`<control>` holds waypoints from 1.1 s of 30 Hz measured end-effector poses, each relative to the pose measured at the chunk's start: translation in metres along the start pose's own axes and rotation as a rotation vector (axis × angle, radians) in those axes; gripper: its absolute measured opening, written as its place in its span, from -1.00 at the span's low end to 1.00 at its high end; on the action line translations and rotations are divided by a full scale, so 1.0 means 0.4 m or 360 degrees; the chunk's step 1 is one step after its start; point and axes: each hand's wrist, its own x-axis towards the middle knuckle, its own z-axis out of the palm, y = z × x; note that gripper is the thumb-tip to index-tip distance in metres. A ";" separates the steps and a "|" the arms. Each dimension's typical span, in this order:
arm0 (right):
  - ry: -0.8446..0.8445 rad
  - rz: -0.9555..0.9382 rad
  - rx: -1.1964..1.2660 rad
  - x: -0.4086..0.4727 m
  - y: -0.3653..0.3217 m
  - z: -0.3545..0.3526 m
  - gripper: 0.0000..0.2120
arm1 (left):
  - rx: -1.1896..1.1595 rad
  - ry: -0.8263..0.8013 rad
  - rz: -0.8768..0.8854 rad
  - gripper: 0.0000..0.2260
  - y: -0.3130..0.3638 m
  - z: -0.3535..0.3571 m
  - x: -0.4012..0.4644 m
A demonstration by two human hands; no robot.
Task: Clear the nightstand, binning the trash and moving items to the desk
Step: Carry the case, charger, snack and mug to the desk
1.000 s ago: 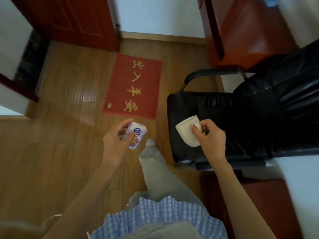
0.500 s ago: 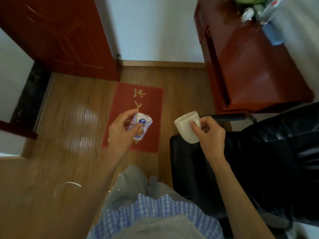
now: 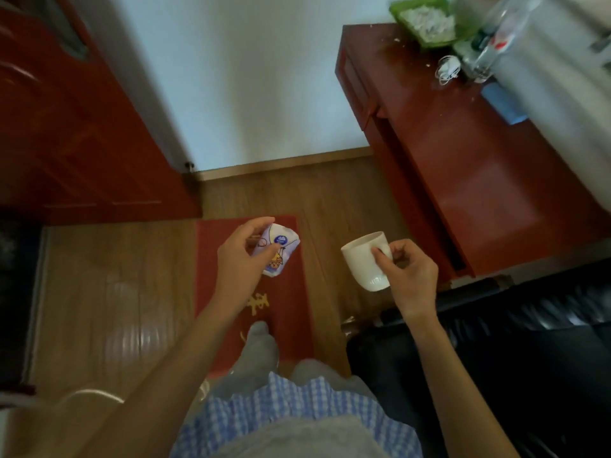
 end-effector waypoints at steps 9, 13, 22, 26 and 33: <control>0.0253 0.0063 0.0012 0.255 -0.131 0.080 -0.84 | 0.0045 -0.0331 0.0103 -0.64 0.071 0.047 0.418; 0.0326 0.0109 -0.0001 0.398 -0.128 0.088 -0.84 | 0.0063 -0.0430 0.0104 -0.64 0.095 0.135 0.581; 0.0550 0.0191 -0.0001 0.757 -0.118 -0.001 -0.81 | 0.0047 -0.0632 0.0129 -0.64 0.225 0.408 0.928; 0.0646 0.0235 -0.0010 0.864 -0.114 -0.059 -0.80 | 0.0012 -0.0728 0.0161 -0.66 0.274 0.528 1.021; 0.0817 0.0368 0.0042 0.961 -0.065 -0.147 -0.82 | 0.0015 -0.1027 0.0131 -0.66 0.309 0.741 1.140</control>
